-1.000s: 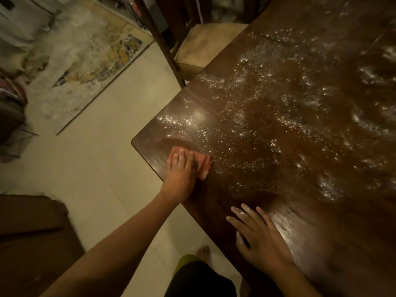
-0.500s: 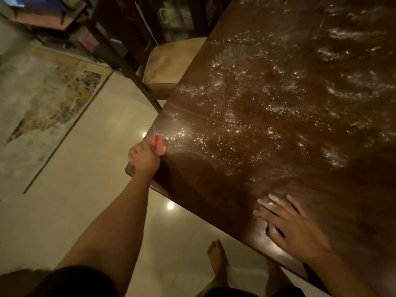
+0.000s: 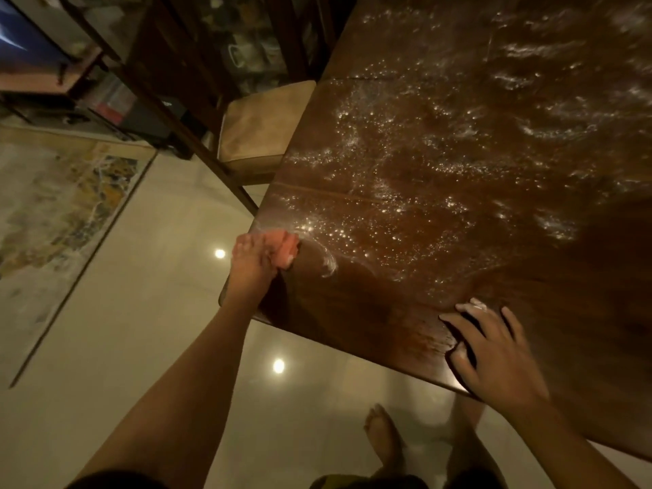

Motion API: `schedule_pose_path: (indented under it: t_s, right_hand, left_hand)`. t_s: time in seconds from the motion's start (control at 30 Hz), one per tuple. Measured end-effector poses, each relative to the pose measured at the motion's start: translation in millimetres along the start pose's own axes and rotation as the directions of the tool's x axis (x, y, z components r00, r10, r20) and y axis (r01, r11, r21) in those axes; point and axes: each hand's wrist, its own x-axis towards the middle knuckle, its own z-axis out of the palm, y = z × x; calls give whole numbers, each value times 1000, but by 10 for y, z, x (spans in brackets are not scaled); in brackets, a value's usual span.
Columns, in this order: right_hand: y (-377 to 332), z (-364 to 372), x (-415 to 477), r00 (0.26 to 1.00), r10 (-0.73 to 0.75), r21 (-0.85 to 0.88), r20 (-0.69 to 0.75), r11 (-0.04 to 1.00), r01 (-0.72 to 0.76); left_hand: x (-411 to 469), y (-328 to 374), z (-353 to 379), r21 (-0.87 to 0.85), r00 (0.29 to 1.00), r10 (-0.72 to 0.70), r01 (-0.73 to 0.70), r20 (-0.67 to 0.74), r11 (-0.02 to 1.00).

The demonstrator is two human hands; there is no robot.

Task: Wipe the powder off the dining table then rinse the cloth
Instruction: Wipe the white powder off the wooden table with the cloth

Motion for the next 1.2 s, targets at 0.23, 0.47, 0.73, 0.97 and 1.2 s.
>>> schedule_pose_path:
  t_s: [0.23, 0.47, 0.73, 0.97, 1.2]
  right_hand:
    - [5, -32, 15, 996, 87, 12, 8, 996, -87]
    - [-12, -34, 18, 995, 95, 66, -27, 994, -93]
    - [-20, -59, 35, 983, 181, 35, -16, 983, -180]
    - [-48, -71, 60, 966, 254, 40, -43, 967, -253]
    - [-50, -98, 48, 966, 258, 63, -28, 965, -256]
  left_hand:
    - [7, 693, 257, 55, 990, 106, -111, 90, 992]
    - [-528, 466, 240, -111, 862, 461, -448, 210, 887]
    - [-50, 1101, 339, 95, 993, 60, -70, 106, 993]
    - [-808, 1135, 461, -5, 795, 528, -552, 300, 834]
    - [-340, 1025, 367, 118, 995, 47, -57, 90, 991]
